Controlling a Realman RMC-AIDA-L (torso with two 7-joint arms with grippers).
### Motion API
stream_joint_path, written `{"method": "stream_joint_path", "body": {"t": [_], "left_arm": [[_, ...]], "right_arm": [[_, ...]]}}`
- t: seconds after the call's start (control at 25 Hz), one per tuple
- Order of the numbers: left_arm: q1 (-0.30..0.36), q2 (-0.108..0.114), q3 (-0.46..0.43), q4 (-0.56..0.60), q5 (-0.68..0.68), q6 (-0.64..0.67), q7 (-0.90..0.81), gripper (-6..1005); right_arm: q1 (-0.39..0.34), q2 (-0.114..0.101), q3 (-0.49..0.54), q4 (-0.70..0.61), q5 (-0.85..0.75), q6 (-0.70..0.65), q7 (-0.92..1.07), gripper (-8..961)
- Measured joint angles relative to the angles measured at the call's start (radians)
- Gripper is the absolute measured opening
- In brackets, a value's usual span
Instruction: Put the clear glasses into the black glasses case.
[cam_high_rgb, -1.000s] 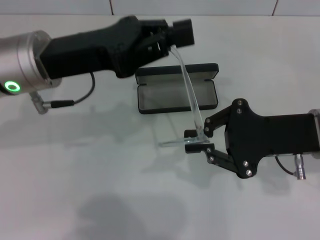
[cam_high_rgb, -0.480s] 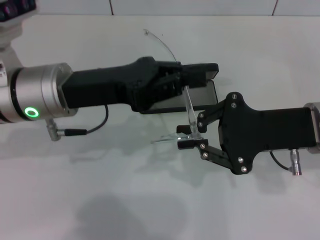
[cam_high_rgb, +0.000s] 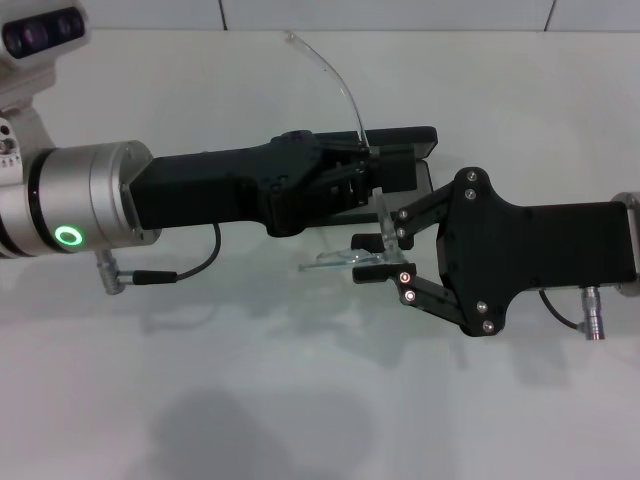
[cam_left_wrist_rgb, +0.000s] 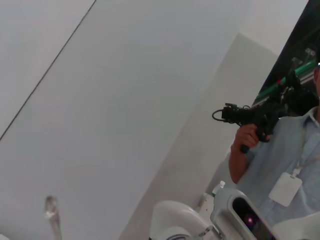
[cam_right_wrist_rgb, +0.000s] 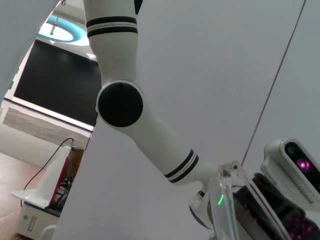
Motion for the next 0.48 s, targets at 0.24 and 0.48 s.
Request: {"method": "stream_joint_path", "body": {"t": [0.24,0.48], "left_arm": [[-0.004,-0.001,0.014,0.0,0.001,0.0,-0.002,82],[0.028,0.01,-0.033,0.003,-0.101,0.006,-0.001,83]], "right_arm": [[0.0,0.0,0.0,0.001,0.013,0.0,-0.014,109],[-0.003,0.0,-0.001,0.013,0.015,-0.001,-0.023,109]]}}
